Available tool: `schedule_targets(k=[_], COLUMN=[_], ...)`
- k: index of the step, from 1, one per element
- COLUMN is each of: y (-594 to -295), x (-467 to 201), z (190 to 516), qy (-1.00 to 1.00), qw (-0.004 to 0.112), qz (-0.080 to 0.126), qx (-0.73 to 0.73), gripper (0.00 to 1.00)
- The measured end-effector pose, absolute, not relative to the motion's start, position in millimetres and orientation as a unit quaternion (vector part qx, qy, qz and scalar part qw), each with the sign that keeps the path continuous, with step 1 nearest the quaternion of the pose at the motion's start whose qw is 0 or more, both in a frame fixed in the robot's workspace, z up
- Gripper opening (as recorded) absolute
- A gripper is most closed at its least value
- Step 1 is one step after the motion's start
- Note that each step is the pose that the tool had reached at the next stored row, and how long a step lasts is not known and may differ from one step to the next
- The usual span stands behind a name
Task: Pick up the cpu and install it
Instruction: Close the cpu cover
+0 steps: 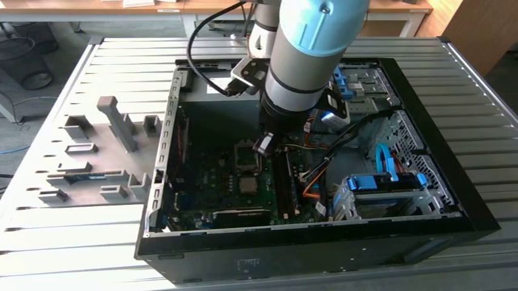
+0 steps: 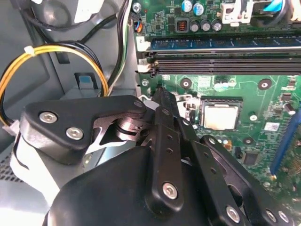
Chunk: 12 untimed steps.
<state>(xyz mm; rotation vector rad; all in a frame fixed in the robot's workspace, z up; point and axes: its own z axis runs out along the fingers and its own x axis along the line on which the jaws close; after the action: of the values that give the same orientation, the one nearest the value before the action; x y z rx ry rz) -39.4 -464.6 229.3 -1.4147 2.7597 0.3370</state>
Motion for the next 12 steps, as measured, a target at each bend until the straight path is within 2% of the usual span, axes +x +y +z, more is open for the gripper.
schedule_targets(k=[12], y=[-449.7], x=[-39.4], z=[221.2], qy=[0.892], qw=[0.013], qz=[0.108], qx=[-0.438], gripper=[0.1])
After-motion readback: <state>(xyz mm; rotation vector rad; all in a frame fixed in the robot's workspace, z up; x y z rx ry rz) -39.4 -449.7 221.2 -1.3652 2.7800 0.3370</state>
